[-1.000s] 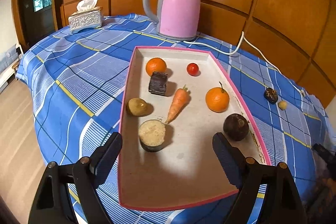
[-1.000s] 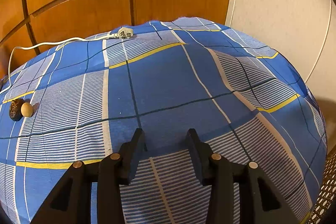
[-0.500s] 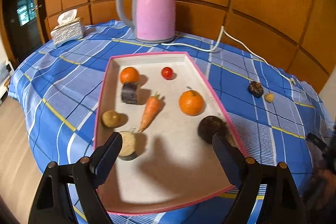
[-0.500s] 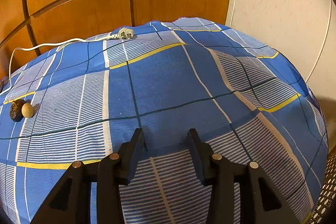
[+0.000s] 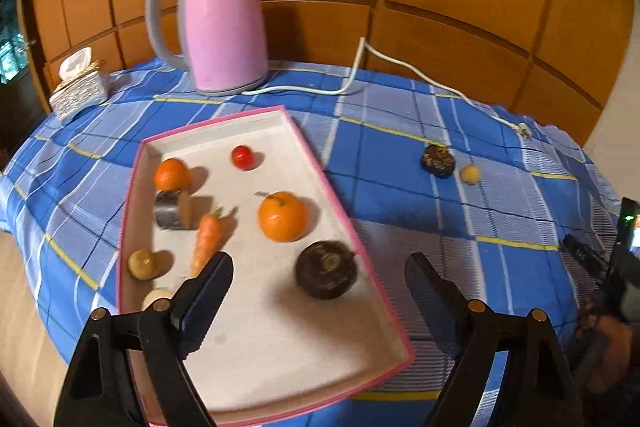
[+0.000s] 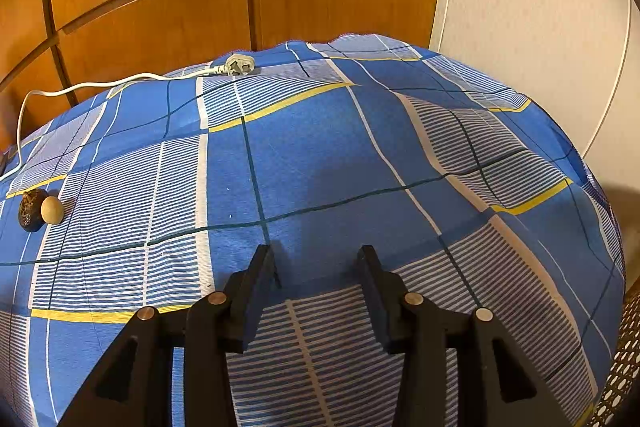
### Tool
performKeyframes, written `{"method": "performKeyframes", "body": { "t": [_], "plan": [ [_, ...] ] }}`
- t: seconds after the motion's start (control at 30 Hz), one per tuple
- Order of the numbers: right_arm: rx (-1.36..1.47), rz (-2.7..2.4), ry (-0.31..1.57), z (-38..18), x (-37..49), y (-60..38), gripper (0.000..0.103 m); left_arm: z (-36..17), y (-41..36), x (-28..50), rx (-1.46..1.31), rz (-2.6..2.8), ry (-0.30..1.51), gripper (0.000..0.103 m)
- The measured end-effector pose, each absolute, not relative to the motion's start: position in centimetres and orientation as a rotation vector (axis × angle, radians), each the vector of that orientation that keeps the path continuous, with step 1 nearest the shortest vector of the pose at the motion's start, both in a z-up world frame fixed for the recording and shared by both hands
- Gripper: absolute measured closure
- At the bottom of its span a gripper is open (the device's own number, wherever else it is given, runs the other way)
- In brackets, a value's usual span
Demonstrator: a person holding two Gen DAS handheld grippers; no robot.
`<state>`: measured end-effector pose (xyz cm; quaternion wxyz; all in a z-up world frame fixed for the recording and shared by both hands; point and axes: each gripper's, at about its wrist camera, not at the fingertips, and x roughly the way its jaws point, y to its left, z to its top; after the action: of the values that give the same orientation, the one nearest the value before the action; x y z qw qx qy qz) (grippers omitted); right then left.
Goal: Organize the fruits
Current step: 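Move the left gripper toward the dark round tuber on the bedspread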
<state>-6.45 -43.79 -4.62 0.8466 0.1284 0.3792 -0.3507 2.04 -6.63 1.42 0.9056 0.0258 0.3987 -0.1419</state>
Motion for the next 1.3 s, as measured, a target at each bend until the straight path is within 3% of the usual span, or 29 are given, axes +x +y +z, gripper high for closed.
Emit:
{"method": "performKeyframes", "body": {
  "t": [0.27,0.73,1.13,1.2,1.3],
  "plan": [
    [0.266,-0.742,0.8,-4.6,-6.3,-43.8,0.058,1.4,-9.4,3.1,0.094,-0.379,0.866,0.018],
    [0.256,-0.746,0.801,-4.7,-6.2,-43.9,0.058,0.3,-13.1,4.7,0.074,-0.535,0.975,0.066],
    [0.253,-0.747,0.8,-4.8,-6.3,-43.8,0.058,-1.1,-17.4,10.9,-0.024,-0.593,1.097,0.065],
    [0.253,-0.748,0.8,-4.8,-6.3,-43.8,0.058,-1.3,-18.0,11.6,-0.02,-0.597,1.086,0.058],
    [0.25,-0.749,0.8,-4.8,-6.3,-43.8,0.058,-1.9,-18.7,13.4,-0.042,-0.589,1.099,0.057]
  ]
}}
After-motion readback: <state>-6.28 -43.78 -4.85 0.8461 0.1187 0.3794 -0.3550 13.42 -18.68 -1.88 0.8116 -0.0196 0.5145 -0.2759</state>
